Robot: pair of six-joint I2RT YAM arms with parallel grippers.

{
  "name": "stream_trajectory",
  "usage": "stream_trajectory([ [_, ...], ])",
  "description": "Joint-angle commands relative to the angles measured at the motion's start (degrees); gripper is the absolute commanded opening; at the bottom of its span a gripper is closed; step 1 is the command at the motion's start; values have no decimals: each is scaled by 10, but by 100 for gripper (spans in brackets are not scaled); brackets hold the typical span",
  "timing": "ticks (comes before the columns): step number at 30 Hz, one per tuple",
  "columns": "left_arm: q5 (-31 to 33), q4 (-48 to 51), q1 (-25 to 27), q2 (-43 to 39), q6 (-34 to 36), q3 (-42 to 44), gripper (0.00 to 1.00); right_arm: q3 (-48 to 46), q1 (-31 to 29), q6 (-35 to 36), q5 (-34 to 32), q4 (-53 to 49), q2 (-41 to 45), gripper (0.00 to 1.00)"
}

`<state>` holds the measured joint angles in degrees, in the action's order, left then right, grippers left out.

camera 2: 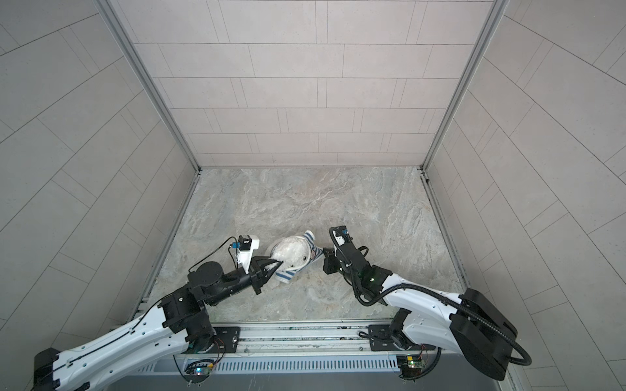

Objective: Dress the teddy bear

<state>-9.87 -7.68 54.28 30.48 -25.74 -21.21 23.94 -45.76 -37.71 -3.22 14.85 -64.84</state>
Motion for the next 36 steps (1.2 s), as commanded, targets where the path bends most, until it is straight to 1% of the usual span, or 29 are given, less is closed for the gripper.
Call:
stream_trajectory([
  [1,-59,-71,-2,-38,31,-47,0,-18,10,6,-71,-65,-32,0],
  [8,-142,-37,-2,-67,80,-60,0,-21,11,-5,-76,-83,-15,0],
  [11,-162,4,-2,-64,108,-80,0,-9,5,2,-33,-99,30,0],
  [12,-157,26,-2,-61,121,-89,0,0,-5,13,-19,-108,59,0],
  [15,-129,80,-2,-52,156,-112,0,13,-87,98,-41,-95,133,0],
  [17,-113,115,-2,-41,184,-128,0,24,-117,113,-32,-110,179,0],
  [18,-104,139,-2,-33,201,-141,0,15,-127,133,-12,-92,204,0],
  [19,-99,160,-2,-23,215,-155,0,3,-137,149,5,-74,233,3],
  [22,-95,221,0,1,255,-192,0,-34,-165,183,-4,-42,319,19],
  [25,-114,277,0,5,296,-220,0,-40,-186,213,-12,-73,392,29],
  [26,-125,297,0,8,311,-230,0,-40,-191,225,-11,-81,406,32],
  [27,-139,315,0,12,327,-240,0,-35,-195,239,-6,-93,415,37],
  [28,-153,333,-1,15,342,-251,0,-29,-197,255,4,-105,420,43],
  [30,-170,376,0,35,371,-276,0,-13,-197,279,32,-117,416,53],
  [32,-180,412,0,57,395,-301,0,6,-197,298,66,-122,403,60],
  [33,-186,425,-1,66,404,-311,0,18,-197,309,75,-130,393,61],
  [36,-199,435,-1,78,416,-327,0,47,-197,340,68,-167,367,61],
])
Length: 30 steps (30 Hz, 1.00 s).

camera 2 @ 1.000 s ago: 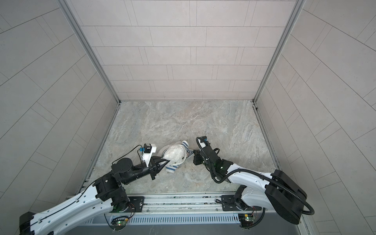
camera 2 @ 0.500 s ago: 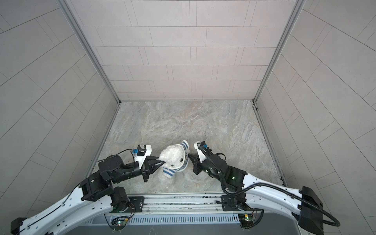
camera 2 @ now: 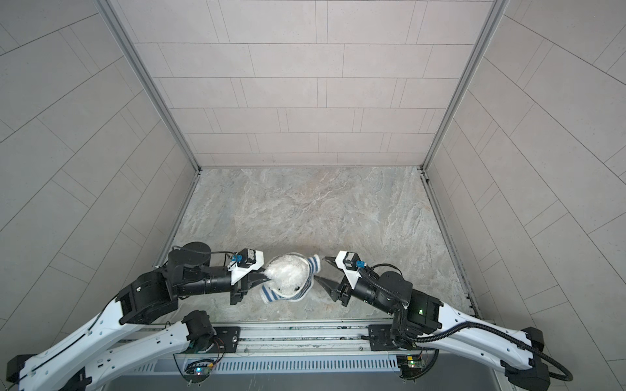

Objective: Dress the teddy bear

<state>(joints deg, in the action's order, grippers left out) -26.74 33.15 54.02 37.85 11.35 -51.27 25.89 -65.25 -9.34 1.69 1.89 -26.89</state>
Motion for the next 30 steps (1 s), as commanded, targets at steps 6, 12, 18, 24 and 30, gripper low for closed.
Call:
stream_trajectory([
  [6,-35,49,2,19,62,-50,0,36,-3,78,43,-58,-14,51],
  [12,-43,48,2,16,61,-55,0,19,-2,69,73,-65,-3,47],
  [18,-49,46,2,12,60,-51,0,17,-2,73,75,-48,-22,41],
  [24,-44,40,2,0,55,-51,0,11,-2,81,27,-59,-14,0],
  [30,-41,19,2,-16,45,-52,0,-37,1,58,-115,-67,42,0],
])
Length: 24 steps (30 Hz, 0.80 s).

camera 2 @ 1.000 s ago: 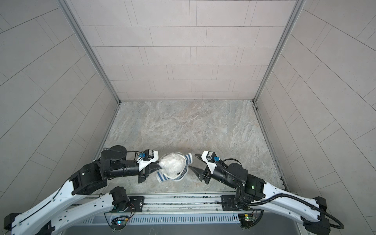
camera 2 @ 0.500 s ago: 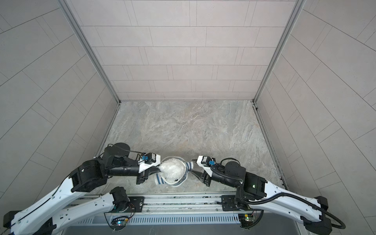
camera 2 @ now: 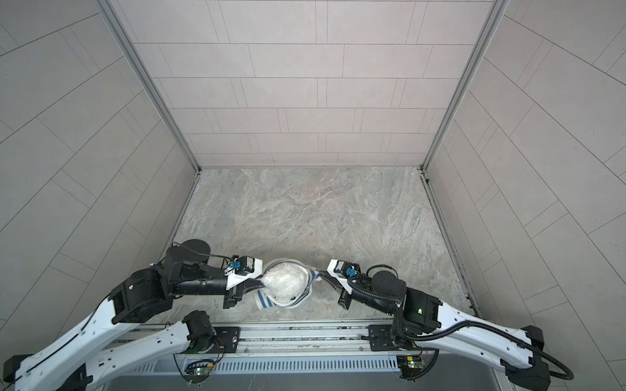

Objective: Dress the teddy bear

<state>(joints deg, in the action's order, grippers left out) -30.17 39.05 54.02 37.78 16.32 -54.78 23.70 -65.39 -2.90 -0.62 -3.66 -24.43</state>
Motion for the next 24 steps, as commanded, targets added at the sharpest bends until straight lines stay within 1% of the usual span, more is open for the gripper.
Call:
stream_trajectory([
  [1,-8,-41,2,-17,-6,-17,0,-18,6,-12,-101,-18,20,0],
  [3,-11,-46,2,-21,-9,-17,0,-18,14,-26,-120,-35,14,0],
  [7,-22,-56,2,-28,-17,-20,0,1,37,-58,-136,-67,-34,0],
  [10,-20,-70,2,-35,-28,-21,0,9,47,-65,-115,-60,-73,0],
  [12,-15,-90,2,-40,-42,-18,0,6,47,-61,-110,-44,-83,0],
  [14,2,-106,2,-46,-56,-15,0,3,47,-53,-104,-35,-88,0],
  [16,28,-128,2,-47,-81,-11,0,1,46,-43,-84,-22,-88,0],
  [18,78,-137,2,-42,-111,-15,0,-1,46,-36,-47,-1,-71,0],
  [19,105,-140,2,-39,-126,-16,0,0,45,-35,-35,6,-59,2],
  [20,134,-143,2,-36,-143,-15,0,3,41,-33,-30,11,-45,8],
  [21,159,-149,2,-33,-164,-12,0,6,37,-30,-33,10,-30,18],
  [22,175,-160,2,-30,-187,-6,0,13,32,-28,-44,5,-20,25],
  [24,200,-180,2,-20,-238,3,0,29,22,-23,-66,-12,-4,34],
])
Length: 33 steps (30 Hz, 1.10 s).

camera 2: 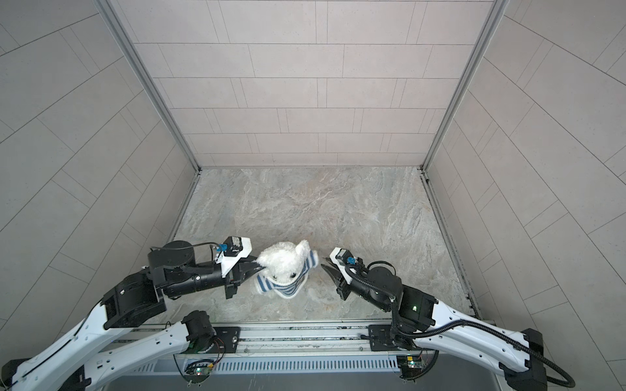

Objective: Dress the teddy bear

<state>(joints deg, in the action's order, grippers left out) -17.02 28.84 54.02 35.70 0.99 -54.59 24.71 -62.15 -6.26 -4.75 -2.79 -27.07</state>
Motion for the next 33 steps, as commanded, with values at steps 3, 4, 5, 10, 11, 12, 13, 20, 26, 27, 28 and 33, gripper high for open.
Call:
stream_trajectory([
  [3,122,-121,2,3,-176,25,0,35,-12,3,-51,-38,23,41],
  [4,133,-134,2,4,-198,30,0,37,-12,-4,-52,-36,17,42],
  [5,146,-146,2,4,-223,35,0,35,-13,-18,-51,-23,9,43],
  [10,163,-273,3,-2,-343,88,0,-12,-14,-113,-5,143,-43,49],
  [11,164,-295,2,-2,-357,94,0,-20,-15,-131,1,184,-55,52],
  [12,165,-312,2,-1,-367,100,0,-26,-16,-144,6,215,-68,53],
  [13,165,-331,2,-1,-378,105,0,-30,-17,-158,9,248,-82,55],
  [20,153,-399,2,11,-416,122,0,-17,-18,-205,26,370,-157,60],
  [26,145,-430,5,20,-431,132,0,-27,-19,-207,47,443,-173,59],
  [27,143,-431,4,20,-431,132,0,-31,-19,-208,48,457,-173,59],
  [28,142,-434,5,20,-432,134,0,-36,-19,-207,50,475,-174,59],
  [33,131,-450,7,23,-430,135,0,-24,-19,-198,40,468,-177,55],
])
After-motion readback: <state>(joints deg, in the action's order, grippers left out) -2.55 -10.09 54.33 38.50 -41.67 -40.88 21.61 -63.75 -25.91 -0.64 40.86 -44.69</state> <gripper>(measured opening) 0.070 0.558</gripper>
